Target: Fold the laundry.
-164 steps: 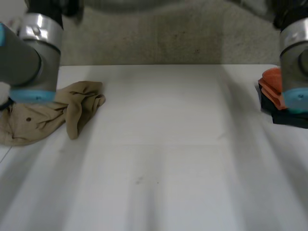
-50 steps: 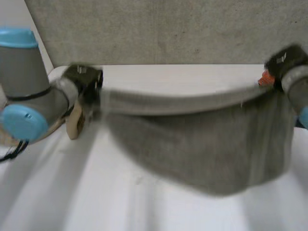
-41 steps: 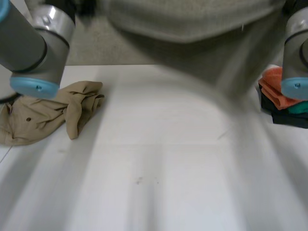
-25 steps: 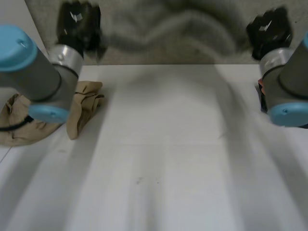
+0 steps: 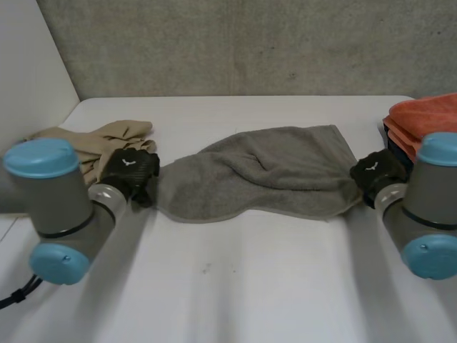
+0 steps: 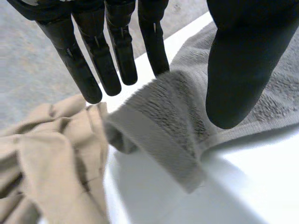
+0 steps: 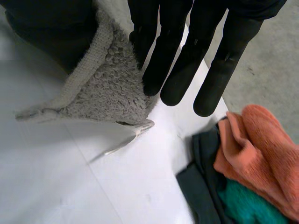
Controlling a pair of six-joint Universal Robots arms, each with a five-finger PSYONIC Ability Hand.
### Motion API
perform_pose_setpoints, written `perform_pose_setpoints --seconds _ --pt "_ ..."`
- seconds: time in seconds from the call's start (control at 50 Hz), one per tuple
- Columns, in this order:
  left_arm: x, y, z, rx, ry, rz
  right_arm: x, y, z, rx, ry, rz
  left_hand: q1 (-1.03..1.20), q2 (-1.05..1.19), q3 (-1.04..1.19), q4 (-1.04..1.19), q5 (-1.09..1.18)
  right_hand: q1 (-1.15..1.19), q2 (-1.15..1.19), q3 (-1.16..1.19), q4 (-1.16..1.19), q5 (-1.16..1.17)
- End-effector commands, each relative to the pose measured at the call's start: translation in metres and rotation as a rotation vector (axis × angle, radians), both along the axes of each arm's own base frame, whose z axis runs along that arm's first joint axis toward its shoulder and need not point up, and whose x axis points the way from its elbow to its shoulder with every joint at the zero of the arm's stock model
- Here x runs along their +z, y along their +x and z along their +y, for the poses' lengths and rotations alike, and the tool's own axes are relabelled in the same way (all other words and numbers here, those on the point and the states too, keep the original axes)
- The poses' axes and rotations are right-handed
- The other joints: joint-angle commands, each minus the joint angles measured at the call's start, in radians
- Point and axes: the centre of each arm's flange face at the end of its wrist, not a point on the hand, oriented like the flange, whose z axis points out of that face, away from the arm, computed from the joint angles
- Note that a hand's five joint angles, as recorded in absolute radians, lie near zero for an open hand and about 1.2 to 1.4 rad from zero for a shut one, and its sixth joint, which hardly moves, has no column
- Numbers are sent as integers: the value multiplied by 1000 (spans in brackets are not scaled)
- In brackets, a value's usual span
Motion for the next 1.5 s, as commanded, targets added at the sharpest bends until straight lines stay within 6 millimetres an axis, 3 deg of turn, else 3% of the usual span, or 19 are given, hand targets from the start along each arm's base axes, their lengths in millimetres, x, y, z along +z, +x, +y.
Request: perform_pose_setpoints --seconds 0.02,0.12,0.34,0.48,0.6,0.94,1.02,1.08,1.12,1.32,1.38,1.44,1.46,1.48,1.5 --pt "13 13 18 12 -7 10 6 -21 3 -21 14 -14 53 58 56 64 68 254 218 201 195 235" --pt "1 15 29 4 27 -6 0 -30 4 -33 40 -15 65 69 67 76 79 254 218 201 195 235" --pt "-15 9 19 -34 -25 -18 -1 -31 3 -34 40 -17 97 102 100 108 112 254 218 201 195 235" --pt "-21 11 5 -40 -109 -68 -1 -30 3 -32 37 -16 97 102 100 108 112 254 218 201 195 235" --pt "-41 14 -5 -77 -103 -136 -1 -31 4 -32 40 -16 97 102 100 108 112 254 218 201 195 235" --pt "-52 11 -44 -90 -186 -243 -3 -31 4 -33 45 -13 91 96 94 102 106 254 218 201 195 235" --pt "-56 9 -53 -96 -207 -268 -3 -31 4 -34 45 -12 258 263 261 269 273 254 218 201 195 235" --pt "-55 7 -57 -102 -230 -287 -4 -31 4 -33 48 -12 583 588 586 594 598 254 218 201 195 235" --pt "-50 5 -61 -108 -263 -287 -4 -31 4 -36 48 -11 768 773 771 779 783 254 218 201 195 235" --pt "-33 2 -66 -114 -312 -264 1 -34 1 -48 40 -3 769 774 772 780 784 254 218 201 195 235" --pt "5 8 -60 -91 -342 -251 5 -34 3 -46 46 8 769 774 772 780 784 254 218 201 195 235" --pt "47 14 -38 -83 -303 -210 46 -36 13 -38 -1 14 769 774 772 780 784 254 218 201 195 235" --pt "57 15 -31 -82 -290 -194 72 -38 20 -35 -35 17 769 774 772 780 784 254 218 201 195 235" --pt "68 17 -25 -79 -279 -178 86 -39 25 -33 -55 19 769 774 772 780 784 254 218 201 195 235" --pt "89 20 -12 -73 -255 -141 99 -41 27 -34 -77 19 769 774 772 780 784 254 218 201 195 235"
